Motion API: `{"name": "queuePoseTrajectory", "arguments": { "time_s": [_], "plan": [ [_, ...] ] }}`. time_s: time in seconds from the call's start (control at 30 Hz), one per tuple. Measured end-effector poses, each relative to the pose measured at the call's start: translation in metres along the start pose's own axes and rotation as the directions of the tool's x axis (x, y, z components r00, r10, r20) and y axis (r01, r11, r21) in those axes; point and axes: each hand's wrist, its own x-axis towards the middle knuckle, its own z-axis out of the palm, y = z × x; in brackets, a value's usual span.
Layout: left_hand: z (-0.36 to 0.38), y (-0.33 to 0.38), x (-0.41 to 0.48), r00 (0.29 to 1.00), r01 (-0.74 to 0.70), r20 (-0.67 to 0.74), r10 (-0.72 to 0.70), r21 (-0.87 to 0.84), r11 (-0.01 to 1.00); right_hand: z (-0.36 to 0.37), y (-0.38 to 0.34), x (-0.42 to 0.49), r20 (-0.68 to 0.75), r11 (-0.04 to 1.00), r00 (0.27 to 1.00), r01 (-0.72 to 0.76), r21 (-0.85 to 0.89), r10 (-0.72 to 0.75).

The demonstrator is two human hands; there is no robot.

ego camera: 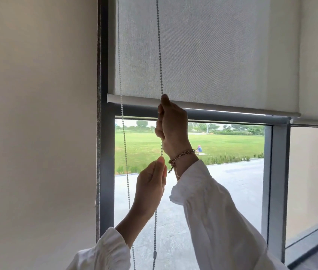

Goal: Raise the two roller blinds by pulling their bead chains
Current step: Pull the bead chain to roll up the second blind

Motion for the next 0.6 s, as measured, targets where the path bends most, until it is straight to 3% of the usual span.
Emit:
{"name": "queuePoseTrajectory", "arguments": {
  "time_s": [0.23,0.33,0.47,0.6],
  "plan": [
    [-0.006,-0.021,-0.009,0.999,0.044,-0.017,-0.043,0.049,0.998,-0.004,0.023,-0.011,-0.031,0.991,0.998,-0.044,0.123,0.048],
    [-0.007,-0.023,-0.008,0.999,0.028,-0.023,-0.027,0.059,0.998,-0.003,0.024,-0.012,-0.034,0.997,0.999,0.006,0.074,-0.004],
    [-0.008,-0.025,-0.009,0.998,0.050,-0.033,-0.049,0.035,0.998,0.000,0.025,-0.017,-0.086,0.983,0.981,0.167,-0.077,-0.174],
    [-0.009,-0.025,-0.008,0.998,0.037,-0.045,-0.035,0.054,0.998,0.003,0.024,-0.025,-0.114,0.910,0.916,0.355,-0.213,-0.384]
  ]
}}
